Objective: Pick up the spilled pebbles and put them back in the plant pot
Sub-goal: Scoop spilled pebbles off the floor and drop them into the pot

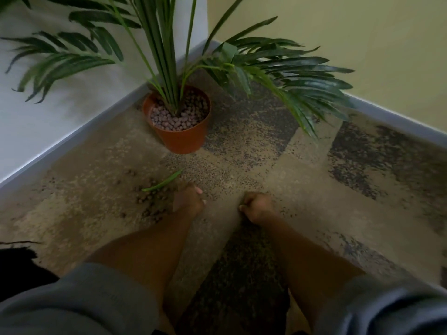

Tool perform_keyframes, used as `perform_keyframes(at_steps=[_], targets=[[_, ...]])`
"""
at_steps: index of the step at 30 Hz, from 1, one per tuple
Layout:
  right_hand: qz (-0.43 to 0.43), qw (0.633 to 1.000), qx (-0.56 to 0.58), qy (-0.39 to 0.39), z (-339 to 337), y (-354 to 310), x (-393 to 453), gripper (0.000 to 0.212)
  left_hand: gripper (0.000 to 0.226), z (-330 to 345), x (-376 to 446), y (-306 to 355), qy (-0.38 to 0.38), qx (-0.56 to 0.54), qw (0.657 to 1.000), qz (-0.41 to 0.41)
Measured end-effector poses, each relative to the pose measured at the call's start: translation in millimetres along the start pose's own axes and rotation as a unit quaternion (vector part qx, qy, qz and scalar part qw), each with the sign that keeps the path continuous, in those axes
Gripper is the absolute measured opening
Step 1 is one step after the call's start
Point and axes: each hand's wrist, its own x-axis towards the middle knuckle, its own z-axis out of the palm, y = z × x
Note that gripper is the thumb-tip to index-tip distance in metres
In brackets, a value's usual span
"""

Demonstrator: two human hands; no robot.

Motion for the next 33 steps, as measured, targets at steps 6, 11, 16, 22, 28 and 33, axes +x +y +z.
perform_keyframes(at_steps=[6, 11, 16, 22, 28, 33], targets=[[-0.113, 0.993, 0.022, -0.022, 20, -33, -3, 0.006, 0.016, 0, 0, -2, -0.012, -0.022, 1.000, 0.008], [-0.172, 0.979, 0.062, -0.093, 33, -66, 2, 0.013, 0.025, -12, -3, -10, -0.018, -0.137, 0.990, -0.023], [-0.206, 0.967, -0.026, -0.150, 45, -89, 0, 0.065, 0.030, -29, 0, -19, -0.069, -0.437, 0.880, -0.171], [-0.248, 0.951, -0.113, -0.145, 68, -101, -3, 0.097, 0.020, -44, -13, -23, -0.072, -0.534, 0.814, -0.219], [-0.274, 0.935, -0.166, -0.151, 85, -117, -4, 0.077, 0.022, -45, -25, -51, 0.027, -0.174, 0.981, -0.080], [-0.312, 0.919, -0.176, -0.164, 74, -123, -8, 0.041, 0.011, -40, -56, -75, 0.011, -0.035, 0.999, -0.039]])
